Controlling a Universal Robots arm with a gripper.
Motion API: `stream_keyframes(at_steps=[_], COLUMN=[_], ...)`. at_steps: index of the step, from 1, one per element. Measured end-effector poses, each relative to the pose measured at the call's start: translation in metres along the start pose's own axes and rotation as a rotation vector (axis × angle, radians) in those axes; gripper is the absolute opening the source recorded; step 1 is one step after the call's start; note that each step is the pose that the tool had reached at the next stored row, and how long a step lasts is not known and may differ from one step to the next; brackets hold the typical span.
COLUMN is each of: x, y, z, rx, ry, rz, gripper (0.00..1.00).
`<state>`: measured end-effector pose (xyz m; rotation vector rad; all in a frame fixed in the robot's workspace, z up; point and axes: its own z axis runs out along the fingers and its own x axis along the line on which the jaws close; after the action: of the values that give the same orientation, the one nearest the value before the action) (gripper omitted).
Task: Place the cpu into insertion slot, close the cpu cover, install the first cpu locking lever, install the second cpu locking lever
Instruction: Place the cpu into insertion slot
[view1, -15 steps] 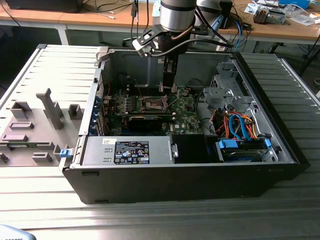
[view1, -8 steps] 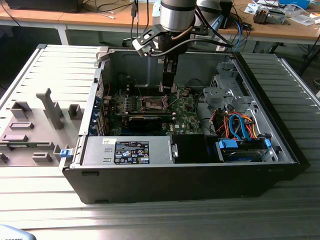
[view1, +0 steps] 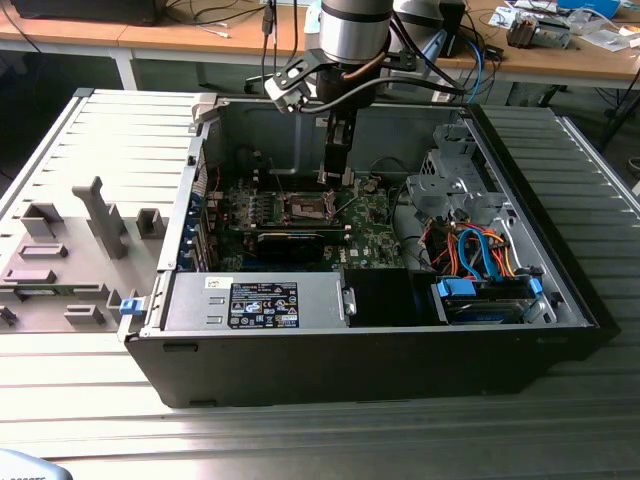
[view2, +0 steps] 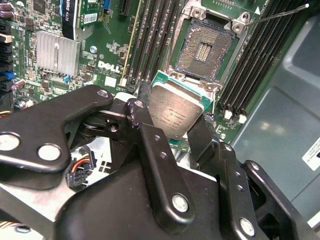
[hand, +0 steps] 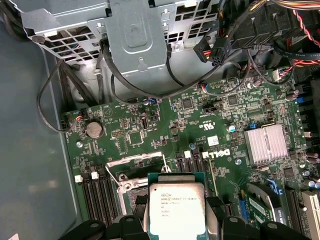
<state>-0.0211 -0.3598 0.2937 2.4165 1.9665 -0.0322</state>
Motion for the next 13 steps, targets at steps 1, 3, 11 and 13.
stream_keyframes(at_steps=[1,3,11,13], x=[0.0000,0.0000,0.0000,0.0000], y=[0.0000,0.0000,0.0000,0.0000], z=[0.0000,0.0000,0.0001,0.0000], rx=[0.0000,0.0001,0.0004,0.0005], ry=[-0.0001,-0.0001,-0.0001,-0.0001], rz=[0.002,0.004,0.014,0.017], gripper=[0.54,0.54,0.54,0.54])
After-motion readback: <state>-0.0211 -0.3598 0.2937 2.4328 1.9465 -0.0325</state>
